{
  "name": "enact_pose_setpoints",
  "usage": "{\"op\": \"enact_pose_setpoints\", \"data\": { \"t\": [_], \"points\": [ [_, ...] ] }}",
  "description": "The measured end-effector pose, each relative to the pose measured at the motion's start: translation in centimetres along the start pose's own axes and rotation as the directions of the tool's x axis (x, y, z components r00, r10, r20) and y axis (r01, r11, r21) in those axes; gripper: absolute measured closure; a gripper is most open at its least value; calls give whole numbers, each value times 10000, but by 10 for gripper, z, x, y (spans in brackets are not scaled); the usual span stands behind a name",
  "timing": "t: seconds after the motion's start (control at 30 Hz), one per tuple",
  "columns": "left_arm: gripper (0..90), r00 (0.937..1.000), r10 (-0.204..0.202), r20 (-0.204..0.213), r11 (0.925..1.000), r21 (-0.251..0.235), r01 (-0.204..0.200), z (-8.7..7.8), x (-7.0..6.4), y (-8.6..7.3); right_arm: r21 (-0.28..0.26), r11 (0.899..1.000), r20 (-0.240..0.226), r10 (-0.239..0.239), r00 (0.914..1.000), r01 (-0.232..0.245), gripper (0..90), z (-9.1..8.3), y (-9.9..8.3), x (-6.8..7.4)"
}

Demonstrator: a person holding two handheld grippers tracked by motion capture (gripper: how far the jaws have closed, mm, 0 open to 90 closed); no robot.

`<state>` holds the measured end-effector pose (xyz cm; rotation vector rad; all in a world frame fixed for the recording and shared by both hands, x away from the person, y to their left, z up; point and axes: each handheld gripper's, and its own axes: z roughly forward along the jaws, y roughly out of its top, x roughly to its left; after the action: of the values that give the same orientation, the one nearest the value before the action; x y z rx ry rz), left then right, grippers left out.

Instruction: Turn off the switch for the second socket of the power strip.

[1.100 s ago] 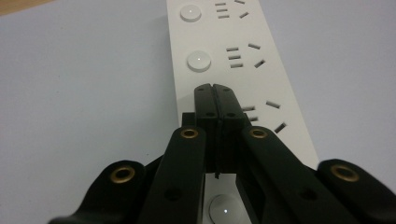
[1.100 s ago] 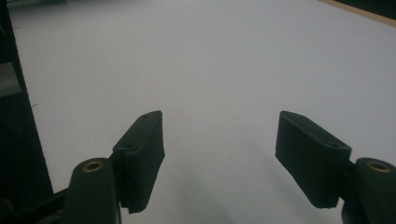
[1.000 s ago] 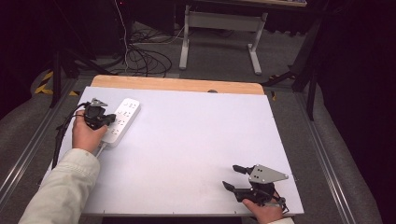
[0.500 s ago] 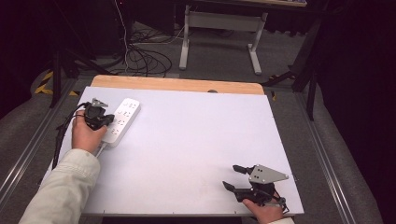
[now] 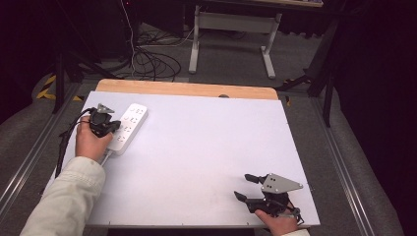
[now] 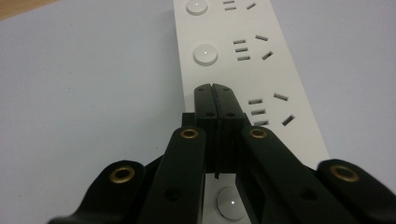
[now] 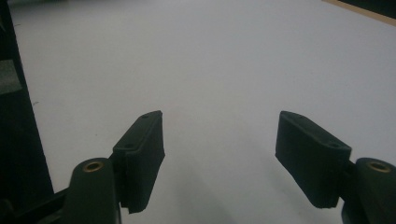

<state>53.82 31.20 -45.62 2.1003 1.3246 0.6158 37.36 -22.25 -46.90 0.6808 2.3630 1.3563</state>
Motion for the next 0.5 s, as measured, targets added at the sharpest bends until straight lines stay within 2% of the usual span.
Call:
{"op": "enact_pose_setpoints", "data": {
  "t": [0.03, 0.13, 0.37, 0.47, 0.5],
  "points": [
    [900, 10000, -37, -51, 10000, -14, 37, 0, -1, 0, 5, 10000, -2, -2, 10000, 2, 332, 0, 0, 0],
    [900, 9997, 204, -165, 9997, 111, -202, 0, -2, 2, 14, 10000, -7, -5, 10000, 5, 332, 0, 0, 0],
    [900, 9997, 174, -197, 9998, 85, -173, 3, -4, 3, 12, 10000, -24, -2, 10000, 2, 332, 0, 0, 0],
    [900, 10000, 45, -53, 10000, 68, -44, 2, -1, 3, -2, 10000, -25, 4, 10000, -4, 332, 0, -1, 0],
    [900, 9998, -66, 163, 10000, 50, 66, 2, 2, 3, 0, 10000, -34, 16, 10000, -16, 332, 0, -1, -1]
  ]
}}
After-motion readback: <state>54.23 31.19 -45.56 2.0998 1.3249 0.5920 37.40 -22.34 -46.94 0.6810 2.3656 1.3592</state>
